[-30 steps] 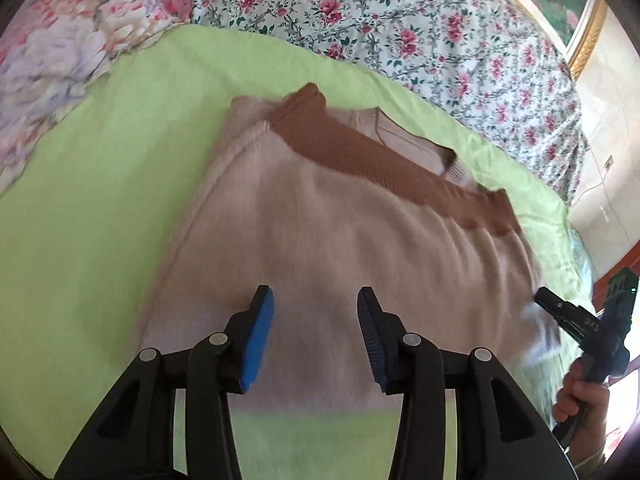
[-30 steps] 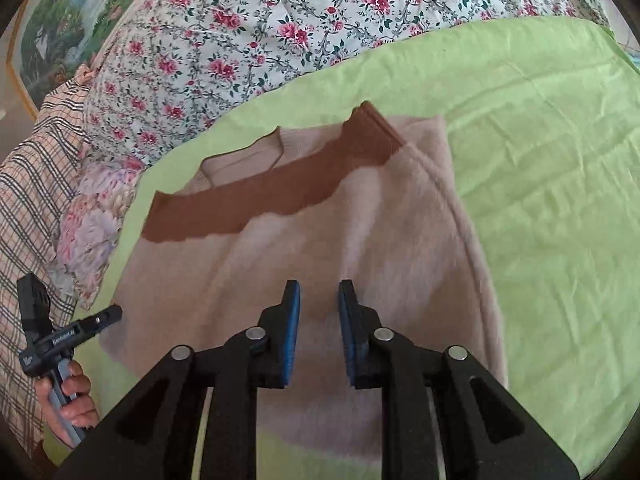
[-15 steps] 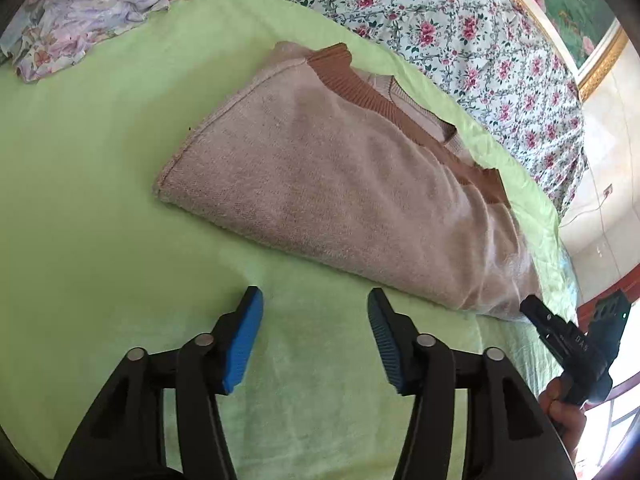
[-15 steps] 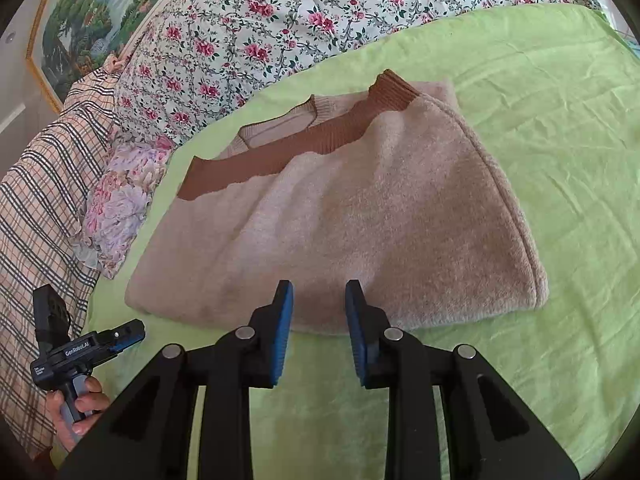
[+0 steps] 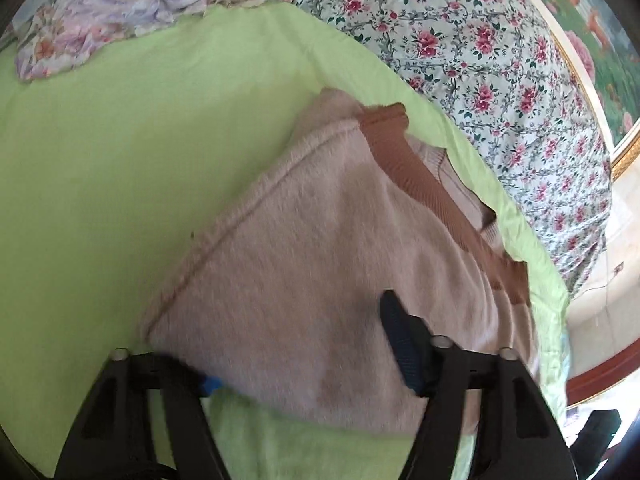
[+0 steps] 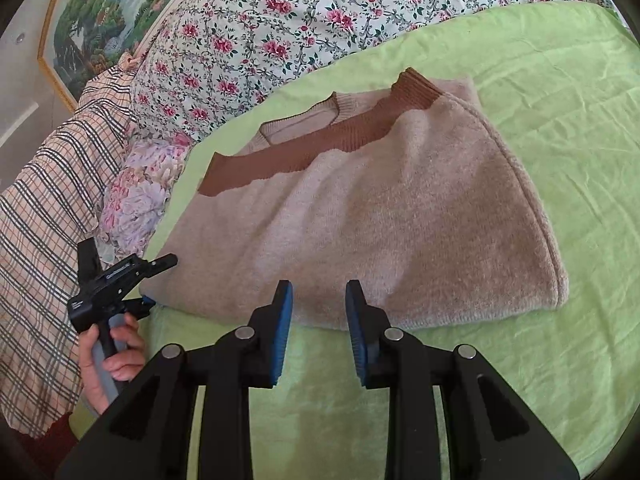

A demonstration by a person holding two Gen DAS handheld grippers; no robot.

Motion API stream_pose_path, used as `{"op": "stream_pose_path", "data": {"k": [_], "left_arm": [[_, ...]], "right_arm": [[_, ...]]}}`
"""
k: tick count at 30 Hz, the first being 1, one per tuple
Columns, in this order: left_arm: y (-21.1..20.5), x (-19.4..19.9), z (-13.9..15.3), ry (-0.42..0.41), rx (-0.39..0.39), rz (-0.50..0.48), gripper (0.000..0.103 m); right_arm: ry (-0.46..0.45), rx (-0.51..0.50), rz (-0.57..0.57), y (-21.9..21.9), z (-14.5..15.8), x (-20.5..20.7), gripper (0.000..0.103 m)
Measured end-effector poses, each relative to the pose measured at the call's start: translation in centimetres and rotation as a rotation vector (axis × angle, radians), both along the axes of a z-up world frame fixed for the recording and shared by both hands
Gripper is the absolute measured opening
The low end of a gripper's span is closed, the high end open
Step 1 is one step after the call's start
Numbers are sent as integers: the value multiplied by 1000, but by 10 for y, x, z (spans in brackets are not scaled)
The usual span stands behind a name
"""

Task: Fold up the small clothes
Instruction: 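Grasp the folded sweater edge with the left gripper while the right gripper grasps the opposite edge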

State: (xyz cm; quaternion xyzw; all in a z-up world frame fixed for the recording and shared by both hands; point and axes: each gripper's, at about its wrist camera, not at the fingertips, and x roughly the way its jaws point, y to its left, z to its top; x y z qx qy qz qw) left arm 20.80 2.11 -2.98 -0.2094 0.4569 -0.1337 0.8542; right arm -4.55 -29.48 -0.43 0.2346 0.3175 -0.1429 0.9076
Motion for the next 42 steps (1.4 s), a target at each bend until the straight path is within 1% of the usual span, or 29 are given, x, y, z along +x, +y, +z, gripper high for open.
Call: {"op": "stream_pose_path", "data": {"k": [1, 2, 3, 4, 5, 8, 10, 11, 12, 13, 14, 15, 17, 19, 20, 22, 23, 24, 25, 26, 27, 29, 30, 33, 37, 39, 42], "left_arm": [[-4, 5, 1, 0, 5, -16, 19], [-8, 8, 2, 3, -5, -34, 13], [-12, 9, 7, -7, 4, -38, 12], [-16, 7, 14, -30, 22, -46, 10], [-24, 4, 24, -61, 41, -68, 9], [-51, -10, 54, -153, 55, -146, 8], [-76, -20, 68, -200, 76, -202, 7], [-91, -25, 73, -222, 87, -235, 7], [-104, -29, 75, -234, 92, -266, 7], [-118, -33, 76, -243, 95, -306, 7], [-128, -36, 74, -248, 101, -332, 7], [-139, -40, 71, -249, 112, -357, 7], [-163, -46, 60, -240, 156, -411, 7], [-179, -48, 48, -219, 175, -449, 7], [-184, -49, 43, -209, 176, -462, 7], [-189, -51, 35, -200, 182, -479, 7], [-192, -52, 33, -203, 191, -486, 7], [-192, -53, 33, -207, 198, -487, 7], [-192, -53, 33, -211, 202, -484, 7], [-192, -53, 33, -213, 203, -483, 7], [-193, -51, 34, -213, 201, -483, 7], [-191, -48, 37, -209, 185, -478, 7], [-192, -48, 38, -209, 178, -479, 7], [-201, -56, 50, -225, 148, -504, 7], [-234, -77, 67, -274, 114, -582, 7], [-256, -83, 65, -276, 100, -620, 7], [-291, -86, 47, -236, 96, -672, 7]], "right_arm": [[-1, 1, 7, -3, 2, 2, 29], [-6, 5, 15, -7, 5, 5, 29], [-16, 19, 30, -12, 9, 7, 29], [-20, 30, 41, -17, 11, 9, 29], [-19, 42, 53, -22, 15, 12, 29], [-9, 82, 115, -40, 29, 27, 29], [3, 145, 166, -55, 37, 42, 29], [6, 182, 188, -62, 40, 51, 34], [3, 229, 219, -70, 41, 62, 41], [-1, 278, 243, -78, 41, 75, 61], [-1, 301, 250, -82, 42, 84, 76], [1, 338, 273, -87, 41, 99, 78], [-1, 397, 333, -93, 38, 123, 79], [5, 456, 387, -96, 29, 152, 79], [21, 468, 392, -98, 23, 165, 79], [85, 447, 375, -99, 13, 193, 79], [102, 430, 369, -98, 10, 204, 77], [105, 420, 374, -96, 8, 215, 73], [108, 416, 368, -96, 6, 221, 51], [112, 422, 357, -97, 5, 226, 32], [99, 436, 348, -98, 6, 228, 32], [58, 404, 340, -99, 18, 223, 20], [41, 380, 338, -99, 27, 218, 17], [10, 290, 327, -103, 56, 196, 16], [-17, 180, 294, -121, 84, 162, 16], [-5, 126, 258, -134, 88, 145, 16], [66, 67, 181, -157, 75, 123, 15]]}}
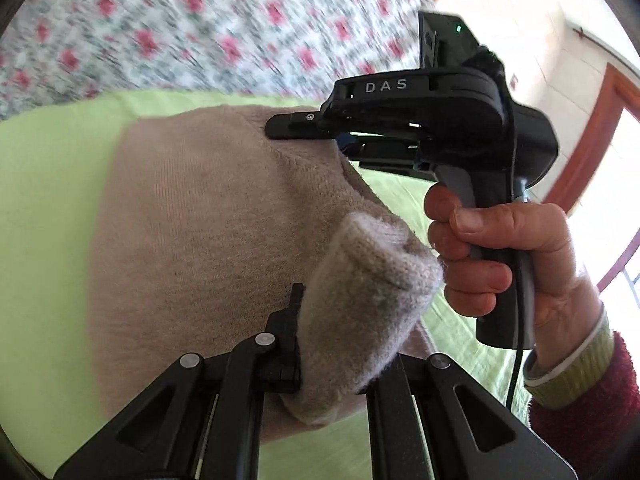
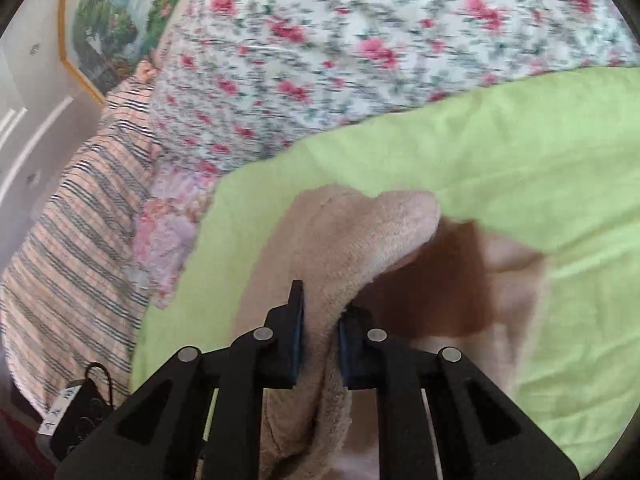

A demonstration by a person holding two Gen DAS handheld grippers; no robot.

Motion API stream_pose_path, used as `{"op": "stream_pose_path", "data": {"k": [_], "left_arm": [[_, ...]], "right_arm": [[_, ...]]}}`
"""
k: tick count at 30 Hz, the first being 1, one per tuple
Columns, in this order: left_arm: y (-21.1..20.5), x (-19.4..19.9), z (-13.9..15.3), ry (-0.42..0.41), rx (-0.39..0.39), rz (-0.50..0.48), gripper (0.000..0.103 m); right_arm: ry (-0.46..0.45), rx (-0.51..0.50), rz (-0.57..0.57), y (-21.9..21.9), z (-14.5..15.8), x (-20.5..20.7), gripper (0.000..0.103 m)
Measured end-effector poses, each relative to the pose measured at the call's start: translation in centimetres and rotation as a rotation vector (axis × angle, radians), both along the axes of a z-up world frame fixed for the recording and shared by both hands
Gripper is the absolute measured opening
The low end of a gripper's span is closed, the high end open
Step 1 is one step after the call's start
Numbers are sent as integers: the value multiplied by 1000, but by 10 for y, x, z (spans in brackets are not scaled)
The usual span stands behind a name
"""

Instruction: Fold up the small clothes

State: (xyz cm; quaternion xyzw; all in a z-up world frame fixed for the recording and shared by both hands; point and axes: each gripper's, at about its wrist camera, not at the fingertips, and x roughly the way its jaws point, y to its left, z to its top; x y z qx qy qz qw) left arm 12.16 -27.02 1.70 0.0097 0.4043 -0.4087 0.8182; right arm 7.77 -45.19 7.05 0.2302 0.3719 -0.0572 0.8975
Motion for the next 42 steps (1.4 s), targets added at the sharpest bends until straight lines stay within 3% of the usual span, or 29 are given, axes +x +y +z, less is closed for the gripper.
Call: {"op": "stream_pose_path", "data": {"k": [4, 8, 13, 15, 19, 22, 24, 26, 31, 34, 39, 40, 42], "left_arm": [[-34, -8, -30, 39, 46, -57, 8], [-41, -17, -46, 28, 71, -68, 9], [-32, -23, -41, 74, 60, -96, 24], [-25, -27, -36, 98, 60, -113, 32], [6, -42, -20, 97, 53, -122, 57], [38, -44, -6, 76, 40, -78, 72], [56, -35, 1, 70, 46, -23, 81], [69, -19, 4, 79, 39, 31, 82], [76, 46, -7, 188, 23, 124, 87], [68, 88, -25, 280, 9, 126, 87], [56, 124, -69, 442, -15, 64, 93], [54, 129, -76, 451, -27, 62, 92], [56, 126, -77, 410, -49, 48, 86]], "right_arm": [[78, -16, -79, -26, -26, -23, 15], [70, -20, -87, -31, -40, -30, 15], [67, -78, -98, -27, -39, -27, 20], [73, -108, -122, -26, -38, -31, 26], [92, -129, -197, -27, -35, -55, 49], [80, -85, -216, -25, -33, -76, 56], [56, -25, -210, -25, -33, -88, 66], [41, 21, -192, -24, -35, -92, 75], [55, 90, -175, -25, -47, -84, 75], [56, 130, -173, -31, -56, -77, 75], [61, 184, -181, -40, -69, -67, 75], [66, 180, -177, -40, -69, -67, 74], [91, 182, -158, -37, -72, -63, 62]]}}
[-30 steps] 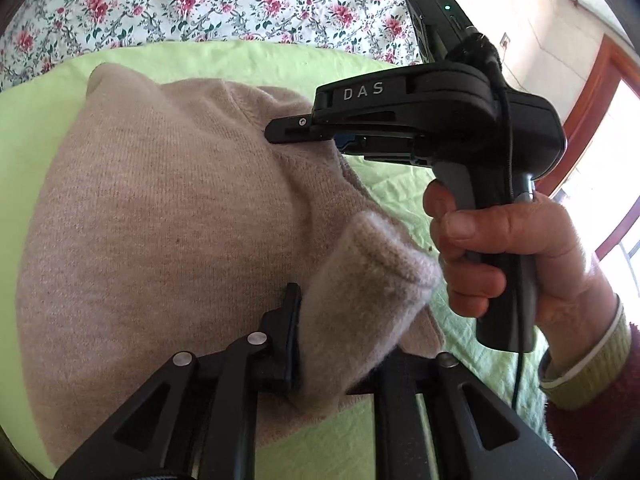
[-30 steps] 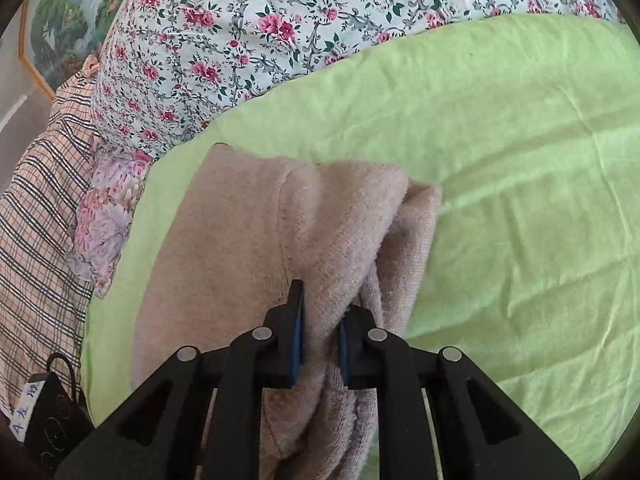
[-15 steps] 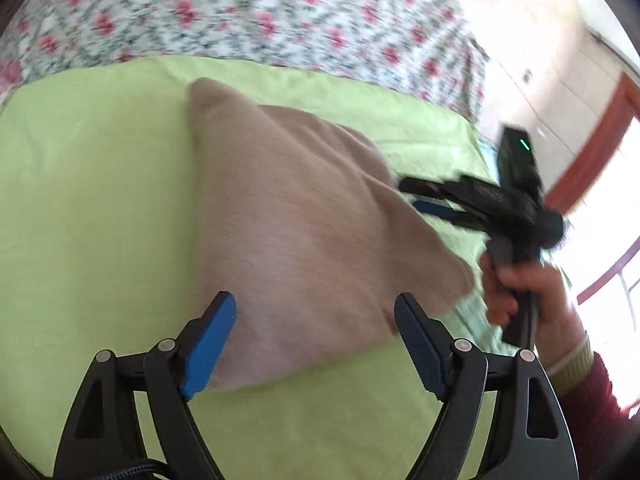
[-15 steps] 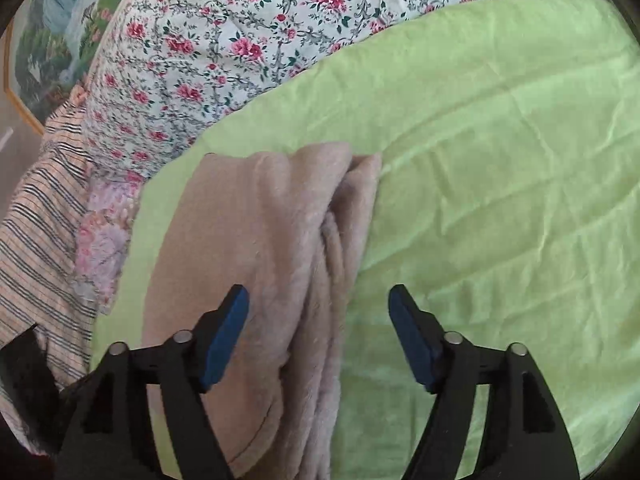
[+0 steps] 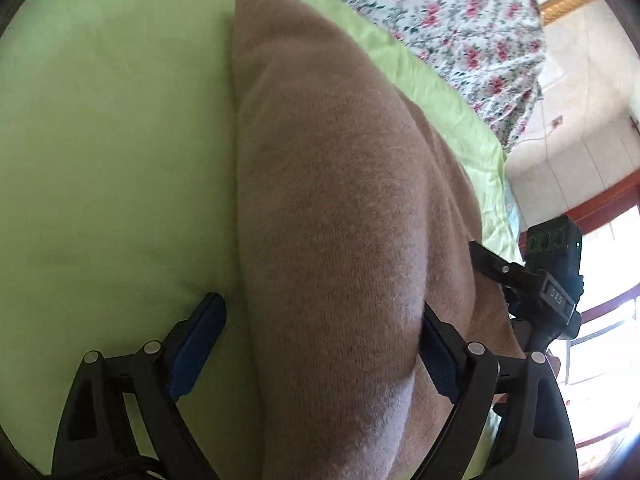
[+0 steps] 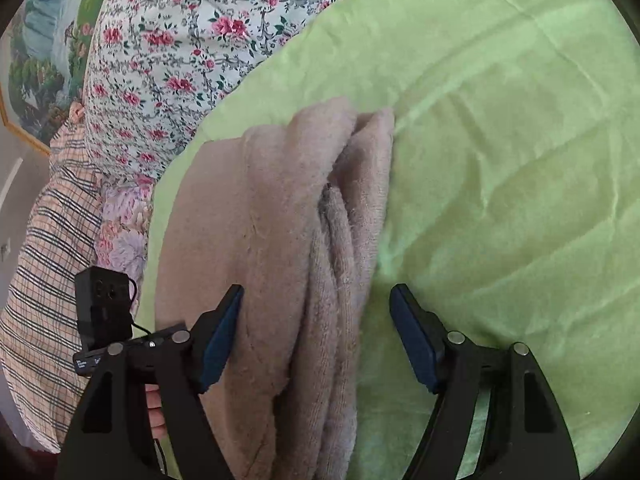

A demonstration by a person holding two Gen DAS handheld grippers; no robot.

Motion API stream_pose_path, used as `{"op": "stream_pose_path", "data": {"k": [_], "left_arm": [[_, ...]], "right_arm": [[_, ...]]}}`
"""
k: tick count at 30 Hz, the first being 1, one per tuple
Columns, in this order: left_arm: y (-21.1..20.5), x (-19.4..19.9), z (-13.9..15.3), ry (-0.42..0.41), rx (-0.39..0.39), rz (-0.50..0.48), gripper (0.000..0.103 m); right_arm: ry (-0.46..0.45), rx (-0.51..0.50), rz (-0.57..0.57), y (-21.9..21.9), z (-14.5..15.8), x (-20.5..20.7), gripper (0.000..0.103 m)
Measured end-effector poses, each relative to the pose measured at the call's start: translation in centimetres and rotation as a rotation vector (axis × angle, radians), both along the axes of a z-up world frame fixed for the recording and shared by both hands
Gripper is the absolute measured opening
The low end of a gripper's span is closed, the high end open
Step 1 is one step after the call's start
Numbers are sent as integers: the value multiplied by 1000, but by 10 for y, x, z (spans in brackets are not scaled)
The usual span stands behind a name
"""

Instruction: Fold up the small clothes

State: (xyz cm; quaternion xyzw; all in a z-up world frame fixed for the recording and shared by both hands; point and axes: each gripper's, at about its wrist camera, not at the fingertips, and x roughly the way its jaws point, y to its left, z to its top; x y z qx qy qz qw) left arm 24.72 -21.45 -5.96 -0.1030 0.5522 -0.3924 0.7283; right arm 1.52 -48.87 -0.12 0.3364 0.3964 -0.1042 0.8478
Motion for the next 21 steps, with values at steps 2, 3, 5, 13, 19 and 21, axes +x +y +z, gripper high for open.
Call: {"op": "stream_pose_path", "data": {"k": [2, 3, 5, 13, 19, 21], "left_arm": [[-1, -2, -3, -10, -23, -25, 65], [-1, -1, -3, -8, -24, -21, 62], [3, -2, 0, -32, -39, -7, 54], [81, -49, 50, -153, -35, 50, 46], [164, -81, 72, -230, 33, 137, 46], [186, -88, 69, -230, 45, 160, 47]], "right_arm": [[0, 52, -1, 2, -6, 2, 39], [1, 35, 2, 5, -4, 2, 37], [-13, 14, 6, 16, 5, 2, 31], [-118, -13, 144, 102, 29, 15, 29], [-155, 60, 270, 167, 0, 56, 29], [-144, 89, 297, 183, -17, 67, 29]]}}
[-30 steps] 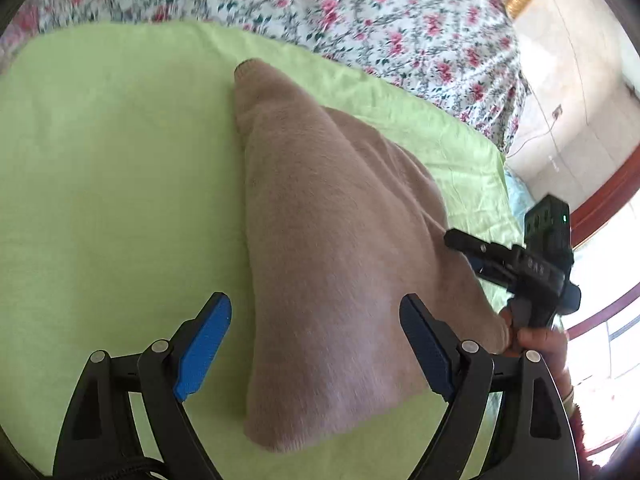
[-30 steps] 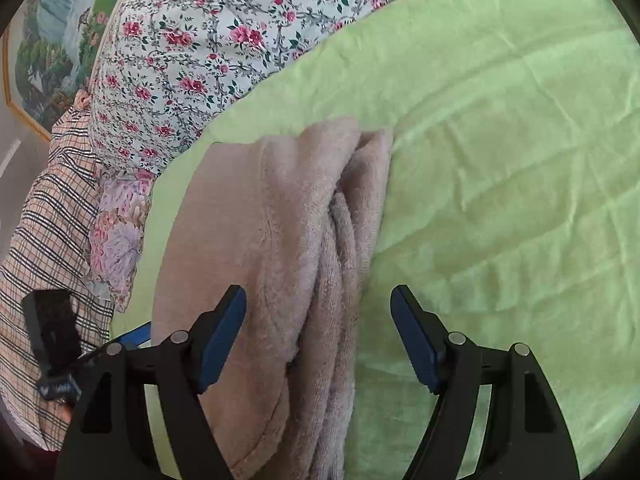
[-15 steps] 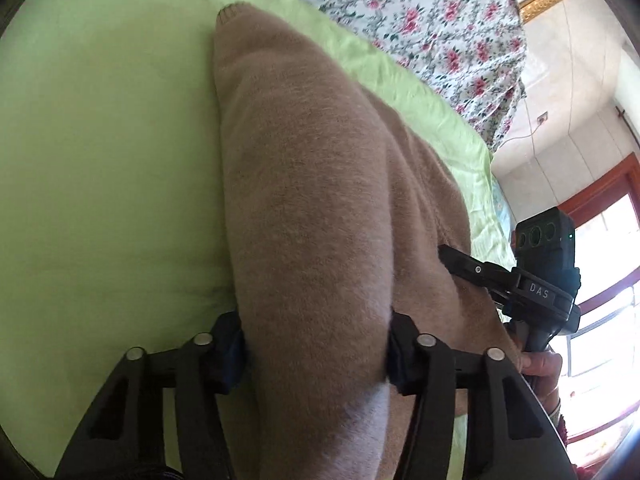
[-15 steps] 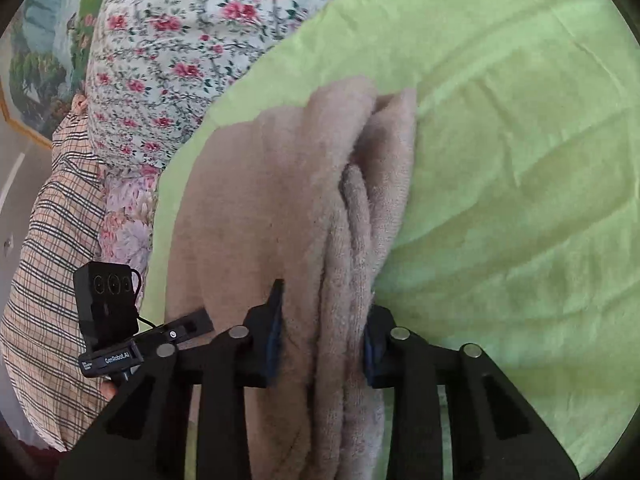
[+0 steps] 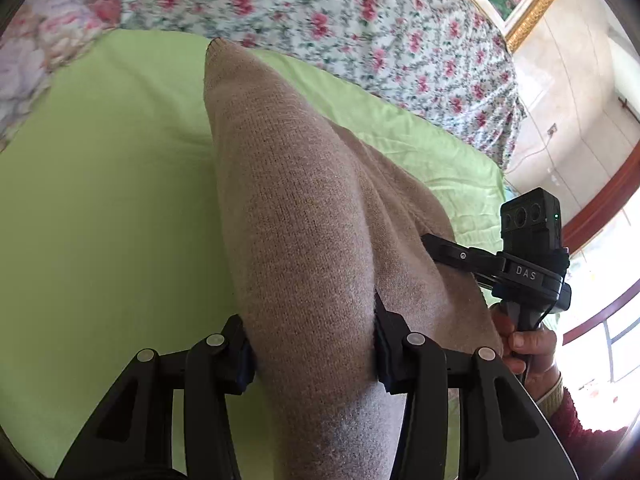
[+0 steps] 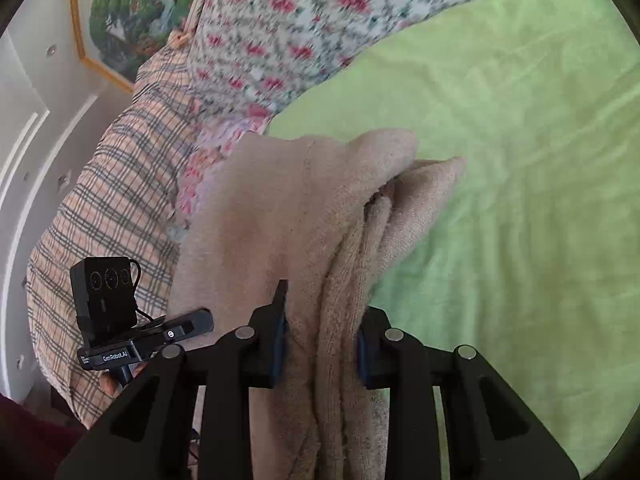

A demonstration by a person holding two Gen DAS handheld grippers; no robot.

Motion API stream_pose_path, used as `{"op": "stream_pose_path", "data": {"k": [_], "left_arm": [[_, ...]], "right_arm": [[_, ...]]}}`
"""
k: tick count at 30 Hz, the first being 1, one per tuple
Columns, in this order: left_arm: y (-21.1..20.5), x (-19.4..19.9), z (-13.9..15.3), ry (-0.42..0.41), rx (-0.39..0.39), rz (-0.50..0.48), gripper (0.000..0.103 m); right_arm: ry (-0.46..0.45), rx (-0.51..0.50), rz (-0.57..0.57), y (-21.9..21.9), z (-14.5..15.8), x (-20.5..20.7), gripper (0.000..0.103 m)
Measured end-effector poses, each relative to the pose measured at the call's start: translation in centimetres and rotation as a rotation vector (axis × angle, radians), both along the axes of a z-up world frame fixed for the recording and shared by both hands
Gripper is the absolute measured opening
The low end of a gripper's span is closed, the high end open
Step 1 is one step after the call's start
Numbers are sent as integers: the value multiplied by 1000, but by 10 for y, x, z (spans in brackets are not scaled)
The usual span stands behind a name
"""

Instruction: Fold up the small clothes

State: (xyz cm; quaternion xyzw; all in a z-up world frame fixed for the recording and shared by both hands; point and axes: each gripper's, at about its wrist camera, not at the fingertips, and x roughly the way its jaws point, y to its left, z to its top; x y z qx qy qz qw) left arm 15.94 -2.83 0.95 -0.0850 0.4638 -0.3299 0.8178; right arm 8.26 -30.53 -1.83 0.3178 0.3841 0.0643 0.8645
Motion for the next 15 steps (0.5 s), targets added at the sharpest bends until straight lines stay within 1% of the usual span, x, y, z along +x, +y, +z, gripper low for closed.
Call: {"op": "stream_pose_path", "data": {"k": [1, 2, 3, 5, 6, 7, 8, 9, 10, 11, 12, 15], "left_arm": [[13, -3, -7, 10, 5, 11, 47], [18, -4, -16, 27, 12, 18, 47], [30, -6, -27, 53, 22, 25, 49], [44, -7, -50, 99, 24, 38, 57], [48, -7, -55, 114, 0, 40, 62], [54, -8, -58, 133, -36, 42, 64], [58, -8, -58, 142, -59, 44, 65], [62, -8, -56, 137, -68, 50, 68], [66, -7, -52, 117, -69, 59, 70], [70, -5, -49, 86, -68, 49, 71], [74, -3, -45, 69, -66, 56, 74], [84, 12, -34, 28, -70, 86, 74]], "right_arm": [[15, 6, 7, 5, -8, 4, 29], [46, 3, 13, 11, -19, 9, 29], [73, -12, 13, 16, -28, 11, 29], [112, -64, -3, 21, -40, 11, 30], [111, -54, -11, 19, -41, 10, 31], [119, -39, -18, 16, -41, 9, 34], [137, -40, -28, 14, -39, 9, 39], [153, -53, -39, 13, -36, 8, 42], [161, -70, -50, 11, -32, 6, 48], [158, -100, -66, 11, -24, 5, 52], [148, -121, -83, 9, -17, 5, 53], [100, -152, -133, 0, 4, 15, 53]]}}
